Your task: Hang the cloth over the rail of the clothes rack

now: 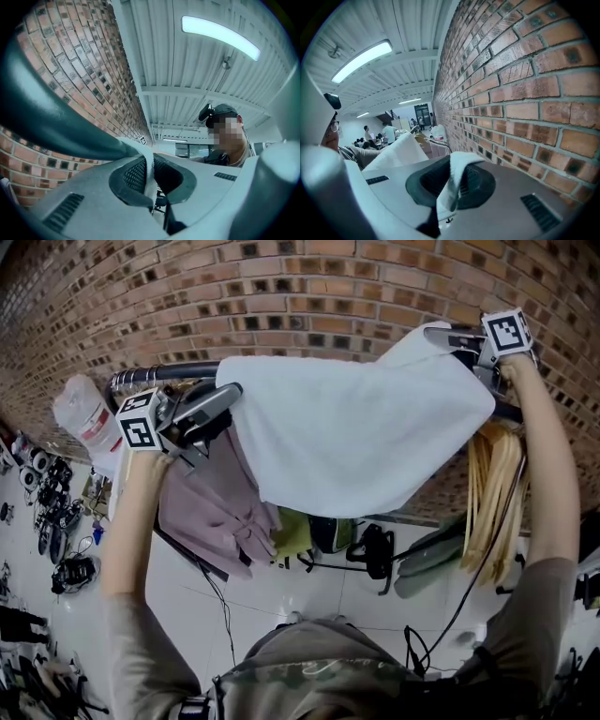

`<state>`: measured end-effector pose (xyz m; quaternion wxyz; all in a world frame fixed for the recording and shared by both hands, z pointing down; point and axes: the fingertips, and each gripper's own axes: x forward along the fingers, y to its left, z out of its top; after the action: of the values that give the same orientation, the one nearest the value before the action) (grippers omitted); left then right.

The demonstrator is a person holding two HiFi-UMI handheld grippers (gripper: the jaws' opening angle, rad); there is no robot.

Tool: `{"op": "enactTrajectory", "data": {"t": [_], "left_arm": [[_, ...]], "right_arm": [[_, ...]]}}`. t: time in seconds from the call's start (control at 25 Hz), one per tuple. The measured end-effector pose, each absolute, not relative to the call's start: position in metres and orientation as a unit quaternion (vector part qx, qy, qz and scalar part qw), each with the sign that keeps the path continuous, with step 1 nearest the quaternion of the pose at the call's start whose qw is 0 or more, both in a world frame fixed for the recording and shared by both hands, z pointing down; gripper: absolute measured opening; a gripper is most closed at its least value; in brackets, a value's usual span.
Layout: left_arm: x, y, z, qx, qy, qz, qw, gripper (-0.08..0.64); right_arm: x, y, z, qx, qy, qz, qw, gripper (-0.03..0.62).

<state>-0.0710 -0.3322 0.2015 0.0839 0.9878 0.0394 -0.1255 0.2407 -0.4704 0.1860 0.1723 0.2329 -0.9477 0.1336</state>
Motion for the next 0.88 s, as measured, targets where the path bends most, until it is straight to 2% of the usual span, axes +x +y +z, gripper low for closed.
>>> {"op": "enactTrajectory", "data": {"t": [0.16, 0.32, 0.44, 0.48, 0.64, 0.88], "left_arm": [[-0.071, -0.33, 0.202, 0.988, 0.036, -0.128, 0.077, 0.018], [-0.072, -0.328, 0.202, 0.987, 0.035, -0.138, 0.082, 0.018], [-0.075, -0.325, 0.202, 0.985, 0.037, -0.146, 0.084, 0.018], [-0.076, -0.324, 0.203, 0.985, 0.036, -0.147, 0.085, 0.018], [-0.078, -0.322, 0.205, 0.984, 0.032, -0.153, 0.087, 0.018], [-0.082, -0.319, 0.206, 0.983, 0.025, -0.157, 0.09, 0.018]], "right_arm": [[0.237, -0.468, 0.186, 0.228, -0.948, 0.144, 0.168, 0.04], [0.229, -0.458, 0.191, 0.203, -0.951, 0.152, 0.176, 0.161], [0.221, -0.45, 0.186, 0.184, -0.957, 0.152, 0.165, 0.285], [0.219, -0.448, 0.183, 0.179, -0.959, 0.152, 0.159, 0.299], [0.215, -0.441, 0.181, 0.164, -0.96, 0.172, 0.147, 0.298], [0.221, -0.441, 0.184, 0.17, -0.958, 0.16, 0.169, 0.296]]}}
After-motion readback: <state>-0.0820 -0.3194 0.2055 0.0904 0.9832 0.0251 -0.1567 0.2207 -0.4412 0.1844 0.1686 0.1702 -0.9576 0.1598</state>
